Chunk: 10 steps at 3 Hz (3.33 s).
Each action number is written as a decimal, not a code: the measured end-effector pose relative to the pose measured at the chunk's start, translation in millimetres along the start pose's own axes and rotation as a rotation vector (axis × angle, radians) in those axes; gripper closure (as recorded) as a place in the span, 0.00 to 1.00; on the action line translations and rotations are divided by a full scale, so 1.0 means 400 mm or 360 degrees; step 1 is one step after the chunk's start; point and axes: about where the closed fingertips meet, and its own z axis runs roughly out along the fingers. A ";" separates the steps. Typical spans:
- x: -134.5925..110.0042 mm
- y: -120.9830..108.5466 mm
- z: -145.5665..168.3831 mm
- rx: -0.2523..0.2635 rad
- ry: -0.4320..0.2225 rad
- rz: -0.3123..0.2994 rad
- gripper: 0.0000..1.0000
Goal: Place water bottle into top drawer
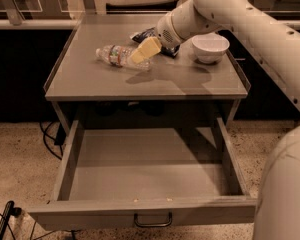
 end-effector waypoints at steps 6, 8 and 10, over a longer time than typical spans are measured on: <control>0.089 -0.022 0.181 -0.0083 0.0150 0.0005 0.73; 0.089 -0.022 0.181 -0.0084 0.0150 0.0005 1.00; 0.096 -0.027 0.069 -0.0046 0.0181 -0.0035 1.00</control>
Offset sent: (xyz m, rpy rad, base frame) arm 0.0314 0.0235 -0.0602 -0.0605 0.0764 0.0334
